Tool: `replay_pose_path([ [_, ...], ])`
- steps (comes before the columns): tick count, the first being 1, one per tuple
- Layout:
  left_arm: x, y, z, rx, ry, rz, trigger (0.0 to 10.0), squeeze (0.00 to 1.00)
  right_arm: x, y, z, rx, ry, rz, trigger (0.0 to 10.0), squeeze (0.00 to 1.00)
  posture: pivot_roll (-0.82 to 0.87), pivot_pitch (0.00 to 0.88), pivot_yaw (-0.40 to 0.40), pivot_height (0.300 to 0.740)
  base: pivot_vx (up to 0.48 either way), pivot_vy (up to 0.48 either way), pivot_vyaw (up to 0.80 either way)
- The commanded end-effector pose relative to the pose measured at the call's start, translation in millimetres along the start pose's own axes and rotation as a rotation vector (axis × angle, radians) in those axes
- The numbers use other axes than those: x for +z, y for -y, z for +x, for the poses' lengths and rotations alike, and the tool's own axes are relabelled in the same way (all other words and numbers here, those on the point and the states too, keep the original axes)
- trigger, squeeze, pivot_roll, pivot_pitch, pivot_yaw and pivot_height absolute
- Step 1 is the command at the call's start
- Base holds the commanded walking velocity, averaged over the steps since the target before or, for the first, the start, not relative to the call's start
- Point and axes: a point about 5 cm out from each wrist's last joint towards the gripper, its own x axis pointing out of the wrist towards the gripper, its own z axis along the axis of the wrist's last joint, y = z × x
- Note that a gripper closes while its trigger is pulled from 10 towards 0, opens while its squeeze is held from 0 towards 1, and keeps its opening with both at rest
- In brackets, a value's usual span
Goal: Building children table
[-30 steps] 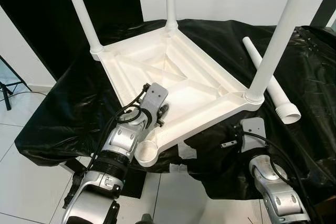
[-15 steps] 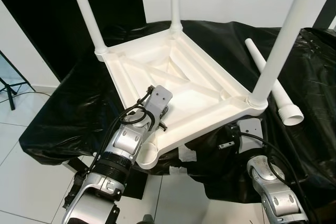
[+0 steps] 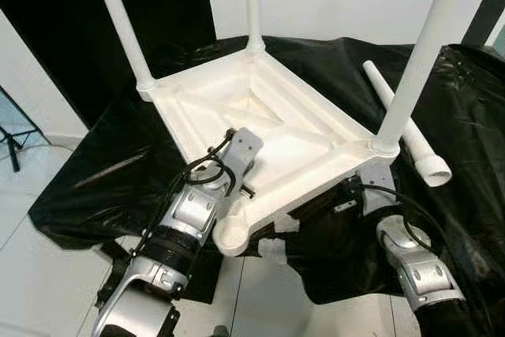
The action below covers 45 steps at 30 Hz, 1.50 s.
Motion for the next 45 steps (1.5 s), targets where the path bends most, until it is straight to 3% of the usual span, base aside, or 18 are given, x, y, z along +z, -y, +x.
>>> replay_pose_path([
  [1, -13, 36.2, 4.1, -0.31, -0.059, -0.008, 10.0, 0.13, -3, 5.9, 1.6, -0.025, -0.021, -0.001, 10.0, 0.0, 0.11, 0.0, 0.053, 0.74, 0.0, 0.0, 0.0],
  [9, -11, 53.1, 0.9, -0.366, -0.044, -0.025, 10.0, 0.13, 22, 16.4, 27.8, -0.001, 0.025, -0.055, 10.0, 0.0, 0.12, 0.0, 0.042, 0.74, 0.0, 0.0, 0.0],
  [13, -10, 55.3, 1.5, -0.37, -0.04, -0.025, 10.0, 0.13, 31, 19.4, 30.6, -0.003, 0.052, -0.064, 10.0, 0.0, 0.12, 0.0, 0.036, 0.74, 0.0, 0.0, 0.0],
  [16, -3, 53.1, 1.7, -0.348, 0.021, 0.001, 10.0, 0.13, 36, 21.9, 24.9, -0.03, 0.067, -0.05, 10.0, 0.0, 0.13, 0.0, 0.029, 0.74, 0.0, 0.0, 0.0],
  [19, 4, 50.6, -1.8, -0.364, 0.089, 0.001, 10.0, 0.13, 28, 18.6, 13.7, -0.068, 0.04, -0.036, 10.0, 0.0, 0.13, 0.0, 0.026, 0.74, 0.0, 0.0, 0.0],
  [21, 10, 49.7, -6.1, -0.413, 0.146, -0.044, 10.0, 0.13, 14, 11.5, 1.6, -0.114, -0.002, -0.022, 10.0, 0.0, 0.11, 0.0, 0.031, 0.74, 0.0, 0.0, 0.0],
  [26, 12, 52.4, -7.5, -0.46, 0.174, -0.069, 10.0, 0.13, 2, 3.7, -4.6, -0.118, -0.035, -0.008, 10.0, 0.0, 0.09, 0.0, 0.04, 0.74, 0.0, 0.0, 0.0],
  [34, 17, 55.8, -3.9, -0.46, 0.17, 0.038, 10.0, 0.13, 10, 7.3, -6.8, -0.128, -0.017, -0.019, 10.0, 0.0, 0.06, 0.0, 0.047, 0.74, 0.0, 0.0, 0.0],
  [35, 13, 53.9, -3.2, -0.464, 0.142, 0.084, 10.0, 0.13, 11, 8.1, -6.8, -0.129, -0.017, -0.02, 10.0, 0.0, 0.06, 0.0, 0.048, 0.74, 0.0, 0.0, 0.0],
  [41, 8, 53.0, -3.1, -0.477, 0.113, 0.114, 10.0, 0.13, 11, 7.3, -5.1, -0.12, -0.018, -0.026, 10.0, 0.0, 0.06, 0.0, 0.049, 0.74, 0.0, 0.0, 0.0],
  [45, 2, 58.6, -4.9, -0.522, 0.082, 0.138, 10.0, 0.14, 19, 5.1, 10.9, -0.058, 0.011, -0.059, 10.0, 0.0, 0.08, 0.0, 0.051, 0.74, 0.0, 0.0, 0.0],
])
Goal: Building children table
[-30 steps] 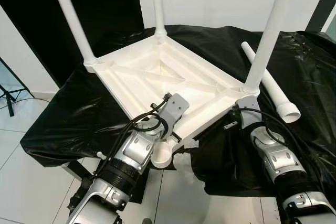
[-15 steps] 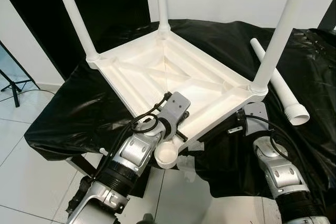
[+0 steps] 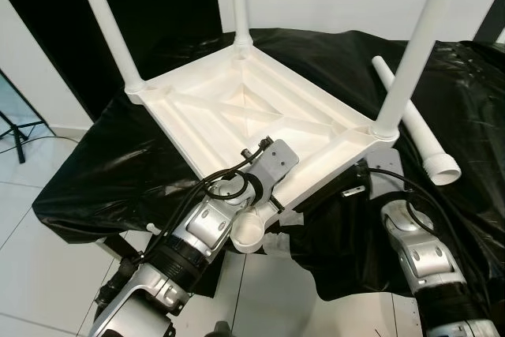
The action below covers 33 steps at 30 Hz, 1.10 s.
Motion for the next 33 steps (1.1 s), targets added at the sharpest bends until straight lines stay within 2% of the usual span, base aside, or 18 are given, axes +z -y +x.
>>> replay_pose_path([
  [1, -11, 25.7, -1.8, -0.367, -0.052, -0.001, 10.0, 0.14, 1, -1.8, 6.9, 0.035, 0.002, -0.02, 10.0, 0.0, 0.08, 0.0, 0.051, 0.74, 0.0, 0.0, 0.0],
  [2, -11, 25.7, -1.8, -0.367, -0.052, -0.001, 10.0, 0.14, 1, -1.8, 6.9, 0.035, 0.002, -0.02, 10.0, 0.0, 0.08, 0.0, 0.051, 0.74, 0.0, 0.0, 0.0],
  [4, -8, 37.8, -1.7, -0.411, -0.045, -0.009, 10.0, 0.14, 11, 5.8, 28.6, 0.064, 0.027, -0.049, 10.0, 0.0, 0.1, 0.0, 0.047, 0.74, 0.0, 0.0, 0.0],
  [5, -8, 37.8, -1.7, -0.411, -0.045, -0.009, 10.0, 0.14, 11, 5.8, 28.6, 0.064, 0.027, -0.049, 10.0, 0.0, 0.1, 0.0, 0.047, 0.74, 0.0, 0.0, 0.0],
  [6, -8, 40.4, -0.9, -0.417, -0.044, -0.015, 10.0, 0.15, 15, 11.7, 35.5, 0.061, 0.029, -0.053, 10.0, 0.0, 0.11, 0.0, 0.046, 0.74, 0.0, 0.0, 0.0],
  [10, -9, 40.2, 0.0, -0.416, -0.046, -0.026, 10.0, 0.15, 18, 24.0, 43.2, 0.037, 0.019, -0.054, 10.0, 0.0, 0.12, 0.0, 0.05, 0.74, 0.0, 0.0, 0.0],
  [16, -8, 40.7, 0.9, -0.424, -0.038, -0.037, 10.0, 0.15, 16, 27.6, 43.8, 0.022, 0.011, -0.054, 10.0, 0.0, 0.11, 0.0, 0.056, 0.74, 0.0, 0.0, 0.0],
  [22, -3, 37.4, 3.7, -0.4, -0.009, -0.034, 10.0, 0.15, 18, 23.9, 38.8, 0.016, 0.03, -0.046, 10.0, 0.0, 0.11, 0.0, 0.058, 0.74, 0.0, 0.0, 0.0],
  [23, 2, 30.0, 4.7, -0.359, 0.023, -0.037, 10.0, 0.15, 21, 21.3, 35.1, -0.005, 0.054, -0.045, 10.0, 0.0, 0.11, 0.0, 0.056, 0.74, 0.0, 0.0, 0.0],
  [24, 14, 13.4, 2.0, -0.301, 0.108, -0.05, 10.0, 0.15, 18, 19.4, 24.2, -0.088, 0.057, -0.043, 10.0, 0.0, 0.11, 0.0, 0.056, 0.74, 0.0, 0.0, 0.0],
  [28, 17, 8.3, 0.4, -0.288, 0.133, -0.054, 10.0, 0.15, 16, 19.4, 20.7, -0.119, 0.051, -0.041, 10.0, 0.0, 0.1, 0.0, 0.056, 0.74, 0.0, 0.0, 0.0],
  [30, 20, -0.1, -6.8, -0.304, 0.182, -0.061, 10.0, 0.2, 6, 18.1, 6.9, -0.175, 0.029, -0.044, 10.0, 0.0, 0.09, 0.0, 0.06, 0.74, 0.0, 0.0, 0.0],
  [31, 20, -0.1, -6.8, -0.304, 0.182, -0.061, 10.0, 0.2, 6, 18.1, 6.9, -0.175, 0.029, -0.044, 10.0, 0.0, 0.09, 0.0, 0.06, 0.74, 0.0, 0.0, 0.0],
  [32, 21, -2.4, -10.4, -0.32, 0.203, -0.061, 10.0, 0.27, 2, 17.2, 0.7, -0.189, 0.024, -0.045, 10.0, 0.0, 0.09, 0.0, 0.06, 0.74, 0.0, 0.0, 0.0],
  [33, 21, -2.4, -10.4, -0.32, 0.203, -0.061, 10.0, 0.27, 2, 17.2, 0.7, -0.189, 0.024, -0.045, 10.0, 0.0, 0.09, 0.0, 0.06, 0.74, 0.0, 0.0, 0.0],
])
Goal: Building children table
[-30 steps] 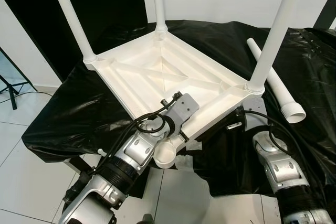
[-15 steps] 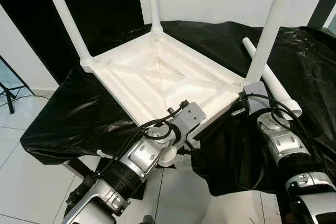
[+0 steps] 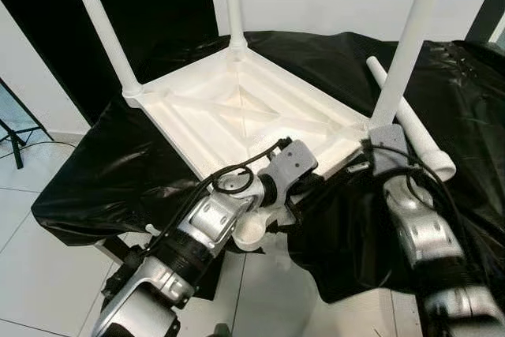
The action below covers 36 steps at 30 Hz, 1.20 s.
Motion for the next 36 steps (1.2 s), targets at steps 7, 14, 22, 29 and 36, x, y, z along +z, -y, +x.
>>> replay_pose_path([
  [7, -5, -1.5, -29.5, -0.189, 0.012, 0.038, 10.0, 1.0, -7, -0.6, -13.6, -0.025, -0.028, 0.015, 10.0, 0.0, 0.08, 0.0, 0.069, 0.74, 0.0, 0.0, 0.0],
  [14, -20, -0.3, -50.7, -0.382, -0.062, 0.113, 10.0, 0.0, 1, -2.7, -14.7, -0.031, -0.02, 0.022, 10.0, 0.0, 0.08, 0.0, 0.07, 0.74, 0.0, 0.0, 0.0],
  [22, -35, -7.2, -52.5, -0.371, -0.185, 0.132, 10.0, 0.0, 0, -0.2, -19.0, -0.032, -0.027, 0.018, 10.0, 0.0, 0.07, 0.0, 0.074, 0.74, 0.0, 0.0, 0.0],
  [29, -52, -10.1, -36.3, -0.264, -0.305, 0.104, 10.0, 0.0, 5, 0.4, -19.5, -0.038, -0.018, 0.028, 10.0, 0.0, 0.07, 0.0, 0.078, 0.74, 0.0, 0.0, 0.0],
  [36, -61, -2.0, -17.3, -0.211, -0.378, 0.037, 10.0, 0.0, 9, 0.0, -21.1, -0.045, -0.011, 0.042, 10.0, 0.0, 0.06, 0.0, 0.083, 0.74, 0.0, 0.0, 0.0],
])
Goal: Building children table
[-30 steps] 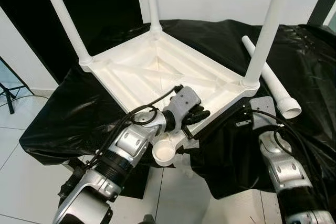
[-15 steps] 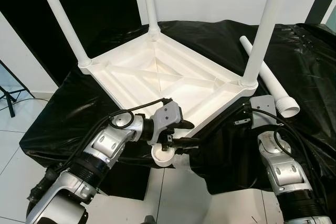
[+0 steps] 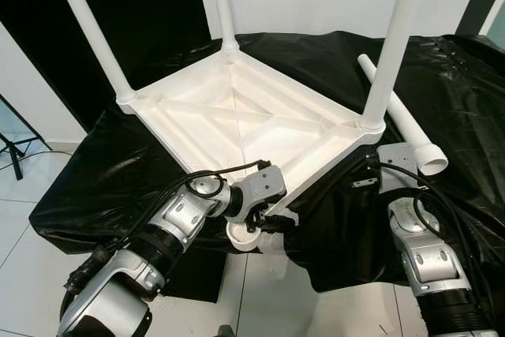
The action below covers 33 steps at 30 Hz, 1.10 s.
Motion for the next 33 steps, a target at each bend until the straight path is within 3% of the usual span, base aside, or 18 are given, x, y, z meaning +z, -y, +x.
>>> replay_pose_path([
  [1, -15, 3.0, 9.0, 0.055, -0.073, -0.043, 10.0, 0.0, 0, -0.5, -1.5, -0.004, -0.005, 0.008, 10.0, 0.0, 0.06, 0.0, 0.083, 0.74, 0.0, 0.0, 0.0],
  [2, -13, 4.3, 13.6, 0.053, -0.065, -0.048, 3.5, 0.0, 1, -0.3, -1.7, -0.005, -0.006, 0.009, 10.0, 0.0, 0.06, 0.0, 0.082, 0.74, 0.0, 0.0, 0.0],
  [4, -13, 4.3, 13.6, 0.053, -0.065, -0.048, 3.5, 0.0, 1, -0.3, -1.7, -0.005, -0.006, 0.009, 10.0, 0.0, 0.06, 0.0, 0.082, 0.74, 0.0, 0.0, 0.0],
  [5, -10, 4.1, 18.5, 0.064, -0.044, -0.065, 0.0, 0.0, 1, -0.3, -1.9, -0.006, -0.007, 0.01, 10.0, 0.0, 0.06, 0.0, 0.081, 0.74, 0.0, 0.0, 0.0],
  [6, -10, 4.1, 18.5, 0.064, -0.044, -0.065, 0.0, 0.0, 1, -0.3, -1.9, -0.006, -0.007, 0.01, 10.0, 0.0, 0.06, 0.0, 0.081, 0.74, 0.0, 0.0, 0.0],
  [8, 3, -2.9, 32.6, 0.16, 0.024, -0.174, 0.0, 0.0, 1, 0.6, -2.1, -0.008, -0.009, 0.012, 10.0, 0.0, 0.06, 0.0, 0.082, 0.74, 0.0, 0.0, 0.0],
  [11, 3, -2.9, 32.6, 0.16, 0.024, -0.174, 0.0, 0.0, 1, 0.6, -2.1, -0.008, -0.009, 0.012, 10.0, 0.0, 0.06, 0.0, 0.082, 0.74, 0.0, 0.0, 0.0],
  [14, 14, -10.7, 47.5, 0.277, 0.087, -0.34, 0.0, 0.0, 1, 1.4, -2.7, -0.013, -0.014, 0.015, 10.0, 0.0, 0.06, 0.0, 0.086, 0.74, 0.0, 0.0, 0.0],
  [16, 16, -12.8, 51.3, 0.318, 0.1, -0.387, 0.0, 0.0, -1, 0.9, -3.4, -0.009, -0.021, 0.019, 10.0, 0.0, 0.05, 0.0, 0.085, 0.74, 0.0, 0.0, 0.0],
  [23, 15, -14.7, 54.7, 0.378, 0.09, -0.433, 0.0, 0.0, -7, -0.3, -4.9, 0.012, -0.059, 0.046, 10.0, 0.0, 0.05, 0.0, 0.084, 0.74, 0.0, 0.0, 0.0],
  [24, 13, -13.2, 54.6, 0.372, 0.081, -0.428, 2.2, 0.0, -11, 1.2, -3.7, 0.016, -0.075, 0.048, 10.0, 0.0, 0.05, 0.0, 0.084, 0.74, 0.0, 0.0, 0.0],
  [25, 12, -9.5, 55.4, 0.346, 0.079, -0.417, 9.2, 0.0, -16, 3.7, 0.7, 0.025, -0.094, 0.054, 10.0, 0.0, 0.05, 0.0, 0.084, 0.74, 0.0, 0.0, 0.0],
  [26, 11, -6.8, 56.0, 0.326, 0.079, -0.409, 10.0, 0.0, -19, 5.5, 3.7, 0.031, -0.105, 0.058, 10.0, 0.0, 0.05, 0.0, 0.084, 0.74, 0.0, 0.0, 0.0],
  [29, 12, -2.5, 56.6, 0.29, 0.084, -0.388, 10.0, 0.0, -23, 7.8, 9.4, 0.035, -0.115, 0.049, 10.0, 0.0, 0.06, 0.0, 0.085, 0.74, 0.0, 0.0, 0.0],
  [31, 11, 6.6, 58.7, 0.208, 0.089, -0.366, 10.0, 0.0, -24, 8.7, 22.6, 0.065, -0.105, 0.046, 10.0, 0.0, 0.06, 0.0, 0.087, 0.74, 0.0, 0.0, 0.0],
  [33, 11, 6.6, 58.7, 0.208, 0.089, -0.366, 10.0, 0.0, -24, 8.7, 22.6, 0.065, -0.105, 0.046, 10.0, 0.0, 0.06, 0.0, 0.087, 0.74, 0.0, 0.0, 0.0],
])
